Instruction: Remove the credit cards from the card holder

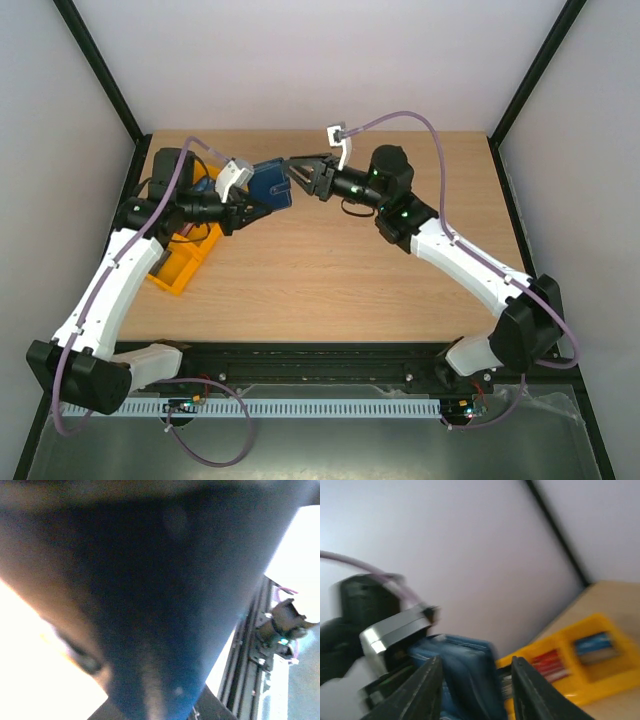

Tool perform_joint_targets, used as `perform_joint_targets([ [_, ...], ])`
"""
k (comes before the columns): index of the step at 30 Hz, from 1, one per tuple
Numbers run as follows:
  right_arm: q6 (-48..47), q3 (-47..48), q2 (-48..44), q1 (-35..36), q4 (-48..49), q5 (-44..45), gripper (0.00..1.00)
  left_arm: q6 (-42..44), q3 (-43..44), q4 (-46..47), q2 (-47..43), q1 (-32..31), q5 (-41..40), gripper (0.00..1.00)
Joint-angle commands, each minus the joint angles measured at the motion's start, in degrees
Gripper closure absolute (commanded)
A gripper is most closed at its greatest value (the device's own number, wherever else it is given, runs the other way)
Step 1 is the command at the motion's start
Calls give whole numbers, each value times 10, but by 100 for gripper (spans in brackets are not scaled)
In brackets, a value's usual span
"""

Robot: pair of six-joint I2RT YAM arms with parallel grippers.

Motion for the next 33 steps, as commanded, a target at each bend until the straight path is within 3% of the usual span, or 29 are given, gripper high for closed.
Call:
perform_joint_targets([
  [1, -137, 77, -15, 12, -249, 268, 59, -47, -3, 39, -17, 1, -109, 98],
  [4, -198, 80, -29, 80, -297, 467, 53, -67, -7, 55, -15, 1, -180, 98],
  [6, -232, 65, -37, 126, -279, 521, 51, -70, -9, 60, -13, 2, -190, 98],
  [8, -248, 68, -27, 161, -271, 523, 51, -72, -12, 61, -13, 1, -189, 98],
  [15, -268, 155, 67, 207, -293, 499, 65, -70, -17, 60, -17, 1, -185, 98],
  [24, -252, 204, 117, 207, -318, 606, 80, -63, -17, 56, -19, 1, -160, 98],
  [31, -241, 214, 136, 198, -348, 695, 98, -52, -16, 46, -24, 1, -146, 98],
  [33, -232, 208, 132, 183, -360, 719, 98, -49, -15, 42, -25, 2, -147, 98],
])
